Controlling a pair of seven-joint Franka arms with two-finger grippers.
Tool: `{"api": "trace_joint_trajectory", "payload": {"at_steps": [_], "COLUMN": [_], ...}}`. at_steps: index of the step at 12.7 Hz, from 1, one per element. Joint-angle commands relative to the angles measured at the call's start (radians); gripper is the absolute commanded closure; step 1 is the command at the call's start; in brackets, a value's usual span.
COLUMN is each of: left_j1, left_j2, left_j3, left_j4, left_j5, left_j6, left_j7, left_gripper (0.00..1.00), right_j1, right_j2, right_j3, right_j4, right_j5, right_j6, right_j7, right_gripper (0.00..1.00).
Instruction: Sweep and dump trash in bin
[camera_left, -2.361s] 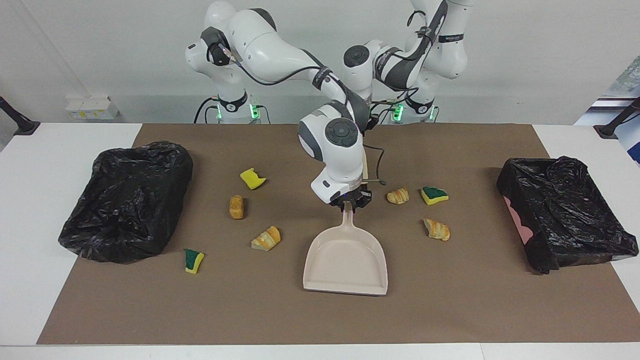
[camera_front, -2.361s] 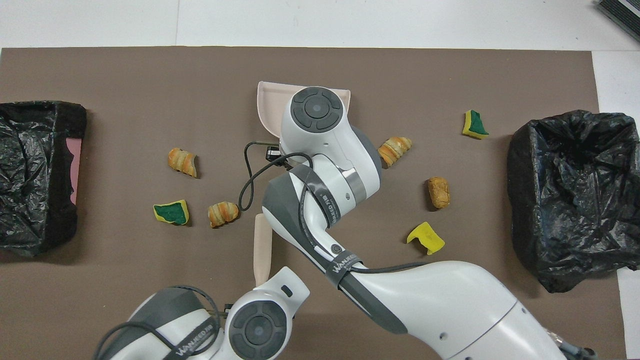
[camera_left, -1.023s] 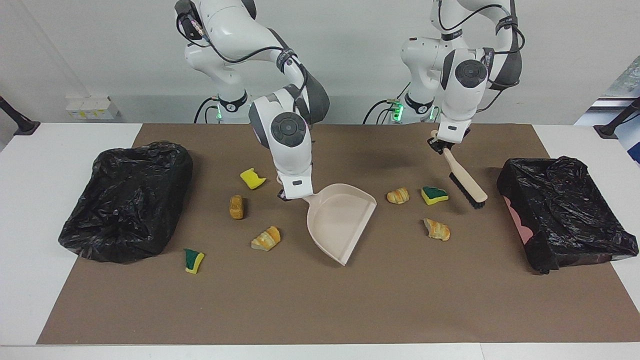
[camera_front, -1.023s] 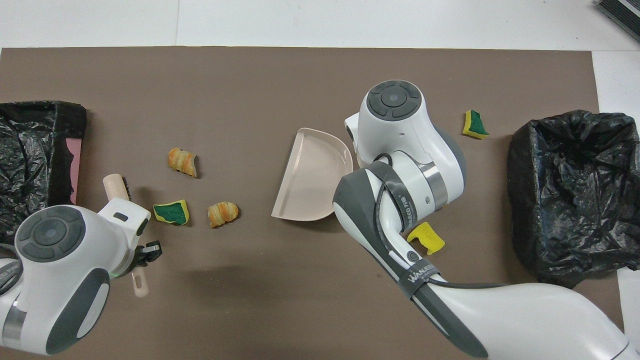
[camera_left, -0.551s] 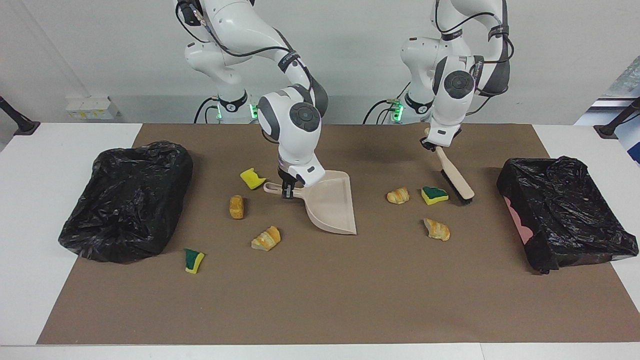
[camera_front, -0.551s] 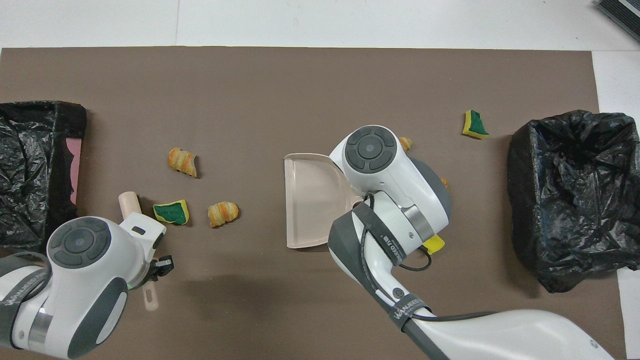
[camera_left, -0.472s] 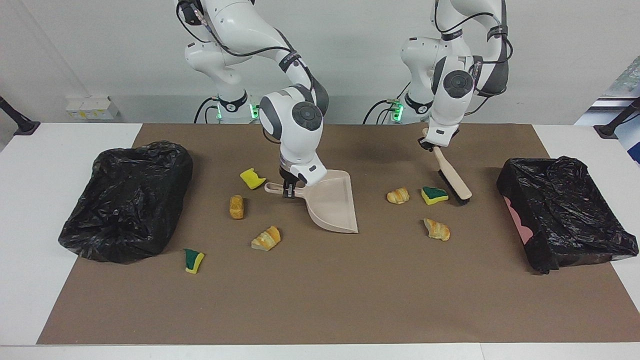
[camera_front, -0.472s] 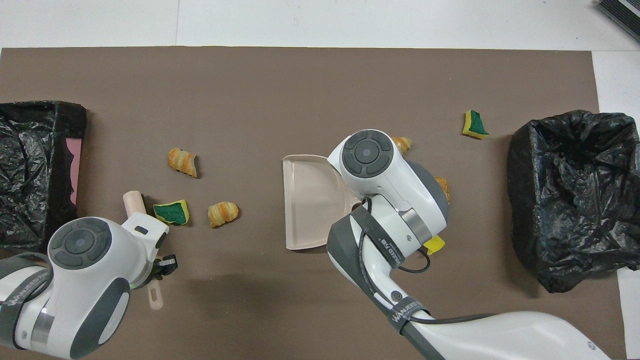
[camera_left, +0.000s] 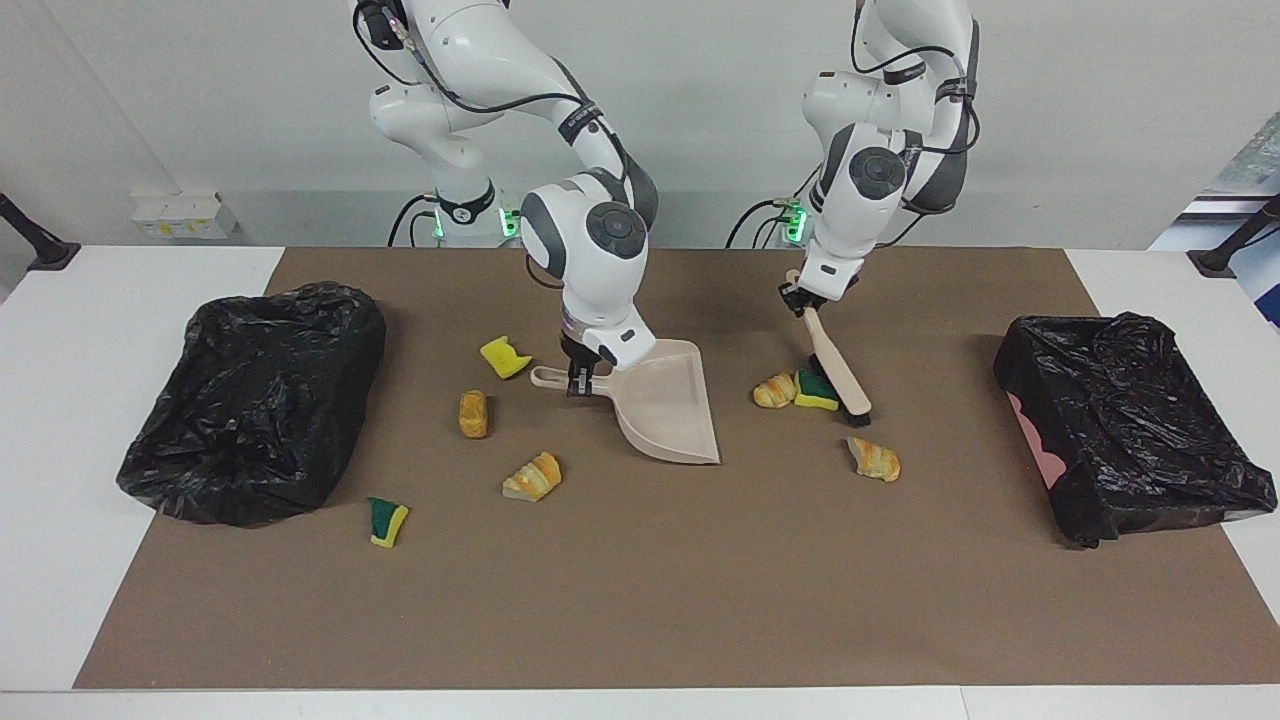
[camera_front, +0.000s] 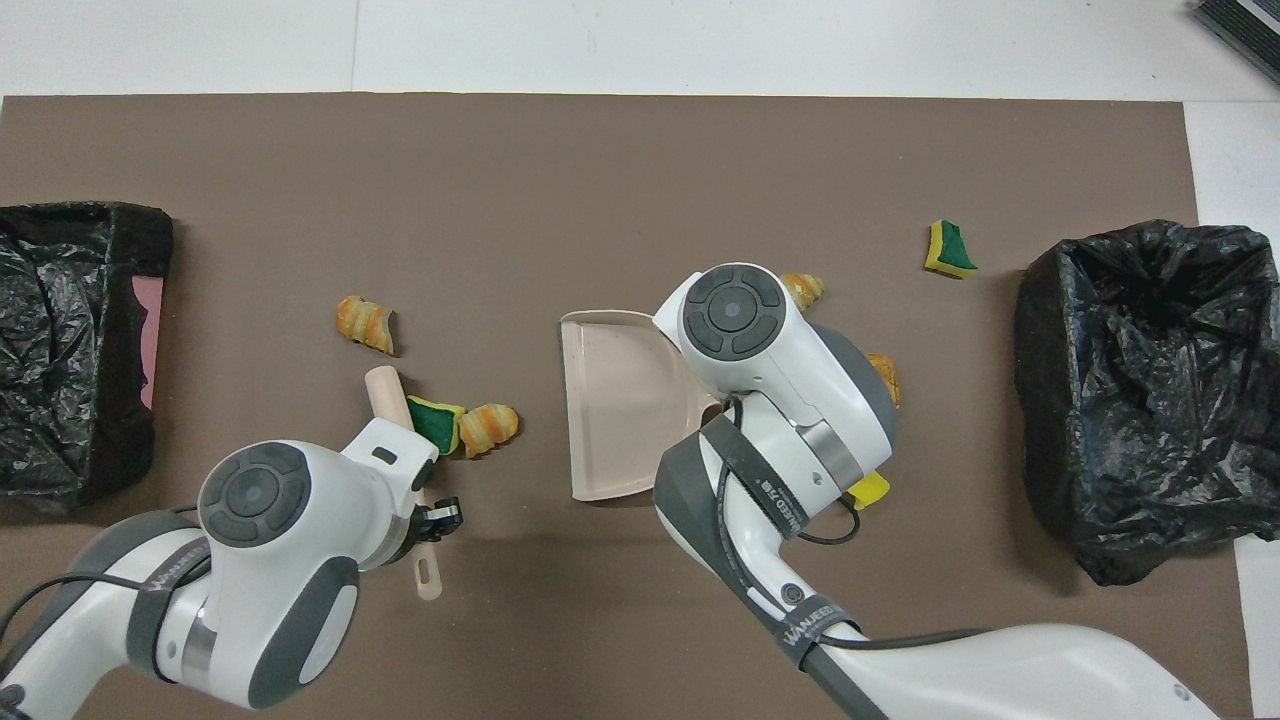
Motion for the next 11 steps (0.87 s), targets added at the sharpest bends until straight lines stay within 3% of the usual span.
{"api": "trace_joint_trajectory", "payload": {"at_steps": [1,7,11], "left_j1": [-0.086,-0.259,-0.258], "left_j2": [0.083,0.13,0.184], "left_j3": [0.007,0.004,0.012], "left_j4": [0.053,0.161,0.284], "left_j5": [-0.08,-0.095,-0.128], "left_j6": [0.09,0.121,0.103], "left_j7": [0.008,0.013,0.014], "left_gripper": [1.0,1.0,1.0], "right_j1": [-0.01,-0.008,-0.011], "right_j2": [-0.02,-0.014,-0.014], "right_j3": [0.008,0.008,0.006], "right_j4": [-0.036,-0.036,-0.024], "right_j5": [-0.014,-0.003,-0.003], "right_j6": [0.053,0.074,0.053], "right_j7": [-0.021,-0.011,-0.01], "right_gripper": [1.0,1.0,1.0]}}
